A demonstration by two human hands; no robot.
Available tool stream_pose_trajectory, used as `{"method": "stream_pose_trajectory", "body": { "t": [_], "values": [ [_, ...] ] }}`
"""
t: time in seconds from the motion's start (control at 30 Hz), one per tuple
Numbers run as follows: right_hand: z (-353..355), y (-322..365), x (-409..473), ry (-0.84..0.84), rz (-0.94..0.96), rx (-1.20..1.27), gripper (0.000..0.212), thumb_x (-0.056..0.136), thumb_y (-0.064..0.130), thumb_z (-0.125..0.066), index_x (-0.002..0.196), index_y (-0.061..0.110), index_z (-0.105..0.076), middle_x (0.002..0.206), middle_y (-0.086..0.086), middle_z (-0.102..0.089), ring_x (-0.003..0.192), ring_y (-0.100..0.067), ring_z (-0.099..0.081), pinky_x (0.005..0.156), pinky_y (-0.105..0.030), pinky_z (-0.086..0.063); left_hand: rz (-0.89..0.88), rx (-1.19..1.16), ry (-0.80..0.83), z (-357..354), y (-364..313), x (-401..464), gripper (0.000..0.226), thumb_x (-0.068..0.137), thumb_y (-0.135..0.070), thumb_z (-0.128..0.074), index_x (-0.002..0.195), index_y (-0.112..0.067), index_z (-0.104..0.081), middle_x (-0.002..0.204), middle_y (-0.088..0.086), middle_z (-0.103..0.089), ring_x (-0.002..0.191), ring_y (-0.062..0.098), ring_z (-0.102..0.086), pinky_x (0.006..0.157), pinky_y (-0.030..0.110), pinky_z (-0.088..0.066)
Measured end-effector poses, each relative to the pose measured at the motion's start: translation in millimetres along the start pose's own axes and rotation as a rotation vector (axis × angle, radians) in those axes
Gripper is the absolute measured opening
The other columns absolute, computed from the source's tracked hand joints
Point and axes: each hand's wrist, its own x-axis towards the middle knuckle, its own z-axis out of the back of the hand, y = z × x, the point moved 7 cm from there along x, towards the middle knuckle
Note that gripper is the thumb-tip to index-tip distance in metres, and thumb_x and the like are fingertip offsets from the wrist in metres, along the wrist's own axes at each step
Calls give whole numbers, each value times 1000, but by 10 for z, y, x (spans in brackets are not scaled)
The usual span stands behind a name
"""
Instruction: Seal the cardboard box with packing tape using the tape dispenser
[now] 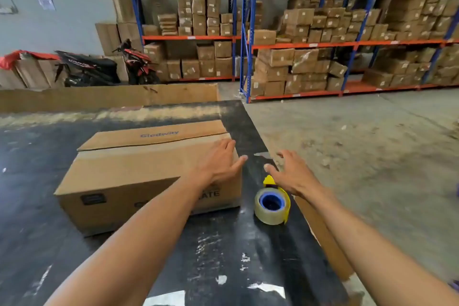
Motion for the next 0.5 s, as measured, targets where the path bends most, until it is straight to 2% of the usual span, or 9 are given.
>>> {"method": "stream_pose_trajectory", "body": {
  "t": [0.1, 0.17, 0.27, 0.37, 0.43, 0.5],
  "values": [
    [-395, -394, -93, 130, -146, -42, 76, 89, 50, -60, 148, 10, -36, 152, -12, -40, 136, -29, -41, 105, -37, -38, 25, 29, -3, -177, 41, -47, 72, 103, -57, -30, 146, 1, -37, 156, 21, -36, 145, 35, -31, 121, 43, -22],
    [-676, -617, -165, 206, -228, -81, 76, 87, 47, -62, 147, 8, -36, 147, -17, -42, 133, -33, -43, 105, -39, -40, 31, 123, 6, -297, 49, -94, 80, 103, -59, -25, 154, 1, -24, 163, 21, -21, 152, 34, -17, 125, 42, -11],
    [-922, -756, -190, 200, -300, -78, 72, 84, 42, -66, 141, 8, -36, 136, -21, -48, 123, -39, -50, 96, -45, -47, 2, 225, 21, -426, 68, -69, 83, 102, -61, -25, 157, 0, -15, 165, 21, -13, 154, 32, -10, 125, 41, -5],
    [-1020, -839, -185, 155, -431, -69, 68, 82, 33, -68, 136, 4, -41, 133, -23, -51, 121, -42, -52, 92, -42, -47, -36, 220, 72, -361, 127, -4, 82, 101, -61, -30, 157, -2, -15, 166, 19, -13, 154, 31, -10, 125, 42, -6],
    [-1044, -900, -155, 161, -515, -29, 62, 80, 29, -67, 132, 3, -47, 130, -23, -55, 115, -41, -56, 84, -39, -48, -78, 252, 128, -294, 232, 36, 82, 99, -65, -31, 159, -12, -13, 168, 12, -10, 154, 30, -9, 124, 48, -2],
    [-1043, -933, -127, 162, -533, 56, 48, 79, 26, -62, 121, 4, -58, 120, -21, -62, 106, -39, -60, 75, -35, -47, -59, 317, 190, -260, 413, 25, 83, 94, -75, -26, 160, -32, -4, 169, 5, -2, 154, 34, -4, 121, 60, 4]
  ]
}}
